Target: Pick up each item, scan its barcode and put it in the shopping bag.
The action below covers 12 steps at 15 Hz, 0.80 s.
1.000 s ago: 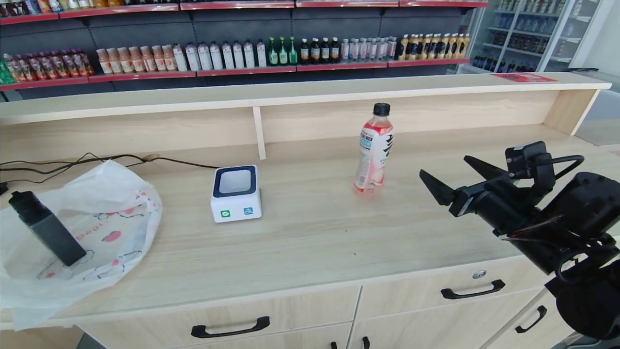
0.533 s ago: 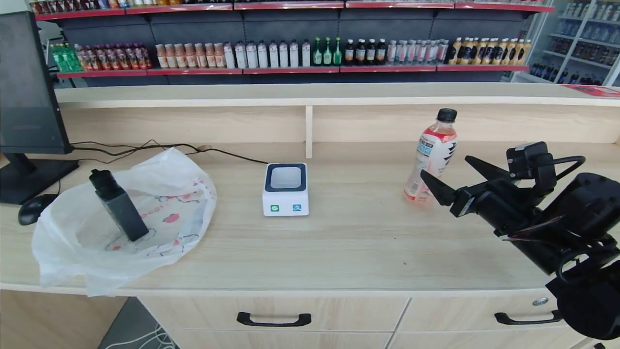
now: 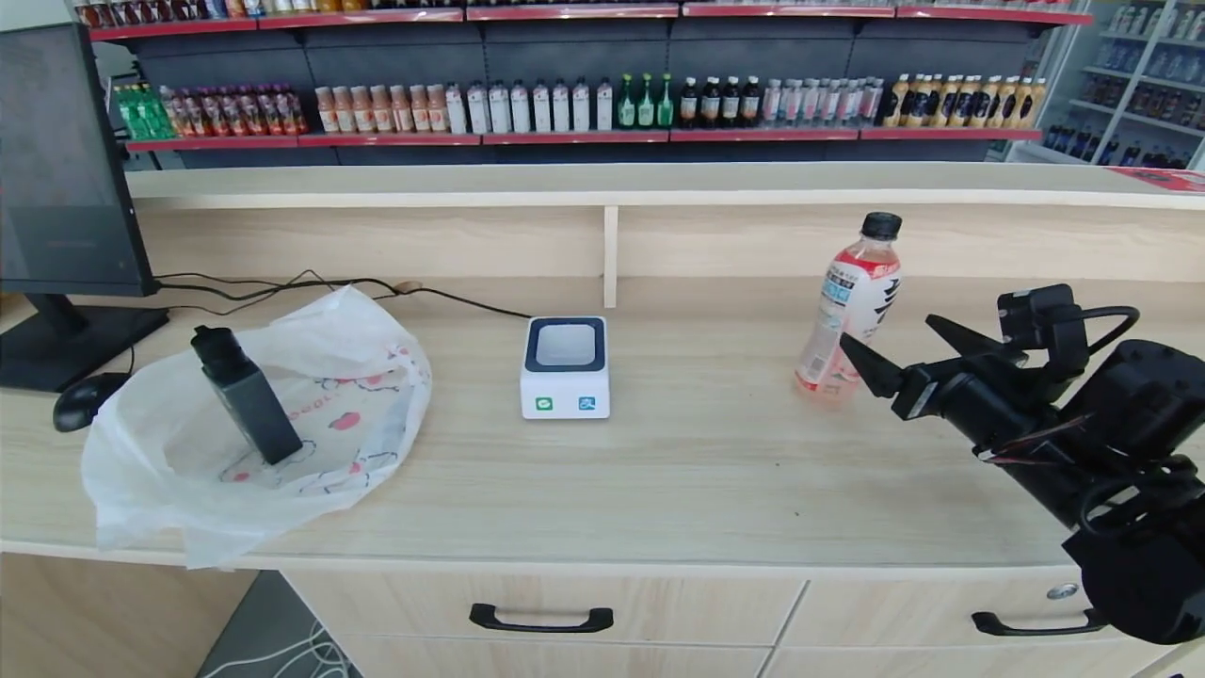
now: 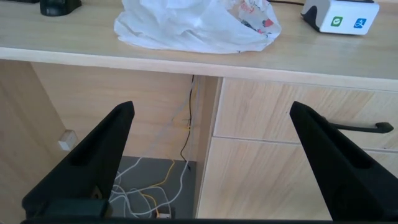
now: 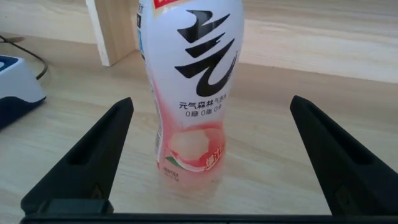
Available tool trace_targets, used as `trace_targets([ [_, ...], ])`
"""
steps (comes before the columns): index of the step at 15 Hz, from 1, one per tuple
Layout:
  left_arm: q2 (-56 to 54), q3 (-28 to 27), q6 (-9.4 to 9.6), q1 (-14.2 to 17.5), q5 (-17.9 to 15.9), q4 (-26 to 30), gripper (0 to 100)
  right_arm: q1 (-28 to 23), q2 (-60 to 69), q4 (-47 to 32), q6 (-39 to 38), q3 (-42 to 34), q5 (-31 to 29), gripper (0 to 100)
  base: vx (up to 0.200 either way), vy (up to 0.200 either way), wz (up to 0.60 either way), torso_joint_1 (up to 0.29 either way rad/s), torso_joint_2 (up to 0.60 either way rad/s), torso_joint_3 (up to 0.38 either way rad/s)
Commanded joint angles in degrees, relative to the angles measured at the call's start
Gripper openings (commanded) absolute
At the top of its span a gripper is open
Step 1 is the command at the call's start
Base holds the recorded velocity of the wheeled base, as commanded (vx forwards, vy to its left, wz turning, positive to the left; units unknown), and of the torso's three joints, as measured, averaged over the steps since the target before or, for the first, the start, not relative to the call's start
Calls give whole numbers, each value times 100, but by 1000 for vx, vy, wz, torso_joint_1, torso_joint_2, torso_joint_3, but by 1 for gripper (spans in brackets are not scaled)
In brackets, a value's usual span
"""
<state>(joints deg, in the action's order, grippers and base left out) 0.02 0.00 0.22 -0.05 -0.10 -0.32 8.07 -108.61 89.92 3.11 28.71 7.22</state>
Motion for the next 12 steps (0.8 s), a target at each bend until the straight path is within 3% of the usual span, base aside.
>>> trace_targets([
  [1, -2, 0, 4, -4, 1, -3, 100, -60, -126, 8, -21, 65, 8, 100, 0, 0, 0, 0, 0, 0],
  [12, -2, 0, 4, -4, 1, 5, 100, 98, -1128, 8, -214, 1172, 8, 100, 0, 0, 0, 0, 0, 0],
])
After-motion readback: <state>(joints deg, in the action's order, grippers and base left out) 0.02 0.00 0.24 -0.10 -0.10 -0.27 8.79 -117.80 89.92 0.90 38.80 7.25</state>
